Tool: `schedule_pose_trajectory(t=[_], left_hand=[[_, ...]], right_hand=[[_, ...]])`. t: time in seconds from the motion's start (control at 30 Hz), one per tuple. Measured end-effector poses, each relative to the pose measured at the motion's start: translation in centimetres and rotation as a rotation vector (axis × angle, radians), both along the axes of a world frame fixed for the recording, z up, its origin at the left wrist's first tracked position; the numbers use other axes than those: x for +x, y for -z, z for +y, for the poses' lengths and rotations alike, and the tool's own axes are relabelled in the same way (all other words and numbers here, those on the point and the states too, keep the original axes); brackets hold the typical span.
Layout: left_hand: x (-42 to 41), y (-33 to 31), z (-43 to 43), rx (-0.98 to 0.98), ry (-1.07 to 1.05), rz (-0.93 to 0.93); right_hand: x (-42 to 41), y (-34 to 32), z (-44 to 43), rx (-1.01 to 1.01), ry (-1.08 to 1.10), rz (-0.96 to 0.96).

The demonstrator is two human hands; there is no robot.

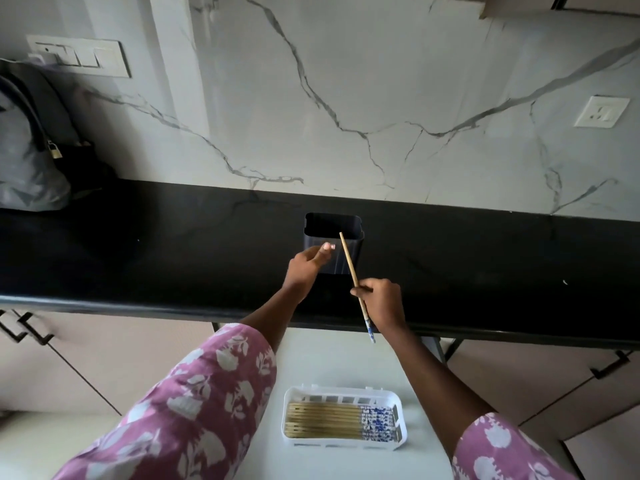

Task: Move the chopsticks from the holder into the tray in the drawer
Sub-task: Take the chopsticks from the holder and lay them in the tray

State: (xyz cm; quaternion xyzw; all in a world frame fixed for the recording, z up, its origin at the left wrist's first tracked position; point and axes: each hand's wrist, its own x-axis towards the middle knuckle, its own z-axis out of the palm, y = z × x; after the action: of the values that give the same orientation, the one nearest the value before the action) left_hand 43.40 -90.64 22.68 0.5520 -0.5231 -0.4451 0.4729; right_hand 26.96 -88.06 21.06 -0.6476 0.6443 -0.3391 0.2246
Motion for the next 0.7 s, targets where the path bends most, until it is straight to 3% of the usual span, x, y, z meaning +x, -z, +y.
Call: schedule_pose_trajectory(t=[0.13, 0.27, 0.37, 0.57, 0.7], left_hand=[[3.9, 5.6, 0.2, 0.197, -0.003, -0.453], [6.2, 9.0, 0.5, 0.472, 0.028, -0.886], [7.3, 10.0, 0.7, 0.589, 0.042, -0.947], [8.2, 10.7, 1.7, 0.581, 0.107, -0.945], [7.8, 10.2, 1.3, 0.637, 0.092, -0.909]], right_hand=[[-0.3, 2.4, 1.4, 0.126, -0.046, -0.098], [-0.5, 4.9, 3.1, 0.206, -0.132, -0.061], [-0.5, 7.1, 4.4, 0.289, -0.268, 0.037], [-1.0, 12.6, 7.3, 0.48, -0.425, 0.267], [-1.0, 15.2, 8.2, 0.501, -0.515, 0.474]])
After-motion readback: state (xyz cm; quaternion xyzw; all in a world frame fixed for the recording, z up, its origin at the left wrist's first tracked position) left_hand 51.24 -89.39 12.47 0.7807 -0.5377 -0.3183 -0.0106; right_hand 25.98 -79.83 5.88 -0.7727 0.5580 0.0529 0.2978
